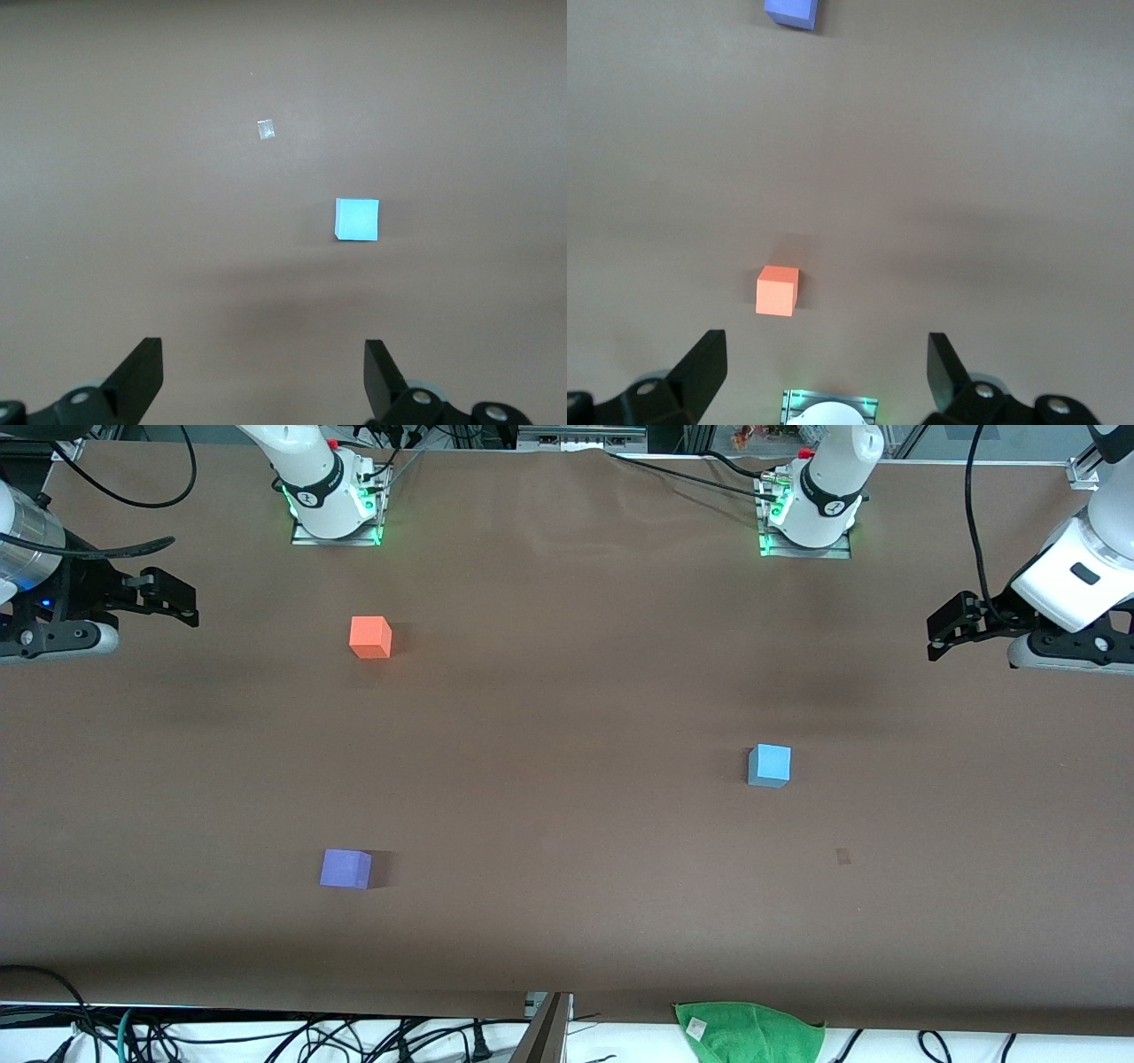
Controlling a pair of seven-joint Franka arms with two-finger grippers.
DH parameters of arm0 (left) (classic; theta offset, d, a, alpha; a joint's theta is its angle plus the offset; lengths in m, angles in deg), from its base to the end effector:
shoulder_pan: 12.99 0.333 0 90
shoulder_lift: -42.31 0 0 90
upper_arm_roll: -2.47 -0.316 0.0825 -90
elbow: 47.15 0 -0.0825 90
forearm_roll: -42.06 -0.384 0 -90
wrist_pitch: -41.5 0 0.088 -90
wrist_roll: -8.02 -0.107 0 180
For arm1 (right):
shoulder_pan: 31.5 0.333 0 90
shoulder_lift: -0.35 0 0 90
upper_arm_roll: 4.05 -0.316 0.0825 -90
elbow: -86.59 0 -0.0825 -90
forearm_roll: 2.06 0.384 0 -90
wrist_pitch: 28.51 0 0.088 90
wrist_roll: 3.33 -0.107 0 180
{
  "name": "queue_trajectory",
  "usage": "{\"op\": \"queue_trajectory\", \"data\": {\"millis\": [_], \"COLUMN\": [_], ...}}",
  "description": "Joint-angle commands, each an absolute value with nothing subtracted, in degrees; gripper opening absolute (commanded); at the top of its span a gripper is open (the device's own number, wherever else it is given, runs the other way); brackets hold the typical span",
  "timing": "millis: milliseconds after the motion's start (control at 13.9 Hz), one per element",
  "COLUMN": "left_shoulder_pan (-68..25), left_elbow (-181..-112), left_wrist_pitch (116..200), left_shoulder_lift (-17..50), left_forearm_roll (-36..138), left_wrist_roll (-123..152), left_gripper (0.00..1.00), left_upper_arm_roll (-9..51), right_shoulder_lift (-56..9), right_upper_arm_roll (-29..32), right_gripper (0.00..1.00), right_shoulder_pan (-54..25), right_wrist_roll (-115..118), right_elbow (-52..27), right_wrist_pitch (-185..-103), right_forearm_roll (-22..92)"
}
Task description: Place blue block between orange and purple blocks
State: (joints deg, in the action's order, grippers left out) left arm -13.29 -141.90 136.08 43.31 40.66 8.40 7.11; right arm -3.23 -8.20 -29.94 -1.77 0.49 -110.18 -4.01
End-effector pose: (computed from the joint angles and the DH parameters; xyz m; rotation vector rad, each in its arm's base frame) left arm 0.5532 -0.0457 0.6019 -3.1138 0.1267 -0.0243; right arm 0.5556 0.0502 0.6098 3.0937 0.1928 -0.2150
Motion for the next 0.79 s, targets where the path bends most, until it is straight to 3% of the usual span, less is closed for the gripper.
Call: {"op": "queue_trajectory", "data": {"millis": [0, 288, 721], "left_shoulder_pan": [-13.87, -13.78, -13.08], "left_elbow": [-142.60, -141.99, -141.46], "left_wrist_pitch": [135.12, 130.21, 129.47], "left_shoulder_lift": [44.33, 44.07, 43.72], "left_forearm_roll": [43.45, 43.46, 43.38], "left_wrist_roll": [8.99, 9.25, 10.93], "left_gripper": [1.00, 1.00, 1.00], "left_upper_arm_roll": [6.25, 6.24, 6.25], "right_shoulder_lift": [-3.78, -3.78, -3.96], "right_upper_arm_roll": [-8.27, -8.27, -8.27], "right_gripper": [1.00, 1.00, 1.00], "right_shoulder_pan": [-30.10, -30.10, -30.19], "right_wrist_roll": [-2.27, -2.36, -2.45], "right_elbow": [1.77, 1.77, 1.77], "right_wrist_pitch": [-110.25, -110.25, -110.25], "right_forearm_roll": [-3.20, -3.20, -3.20]}}
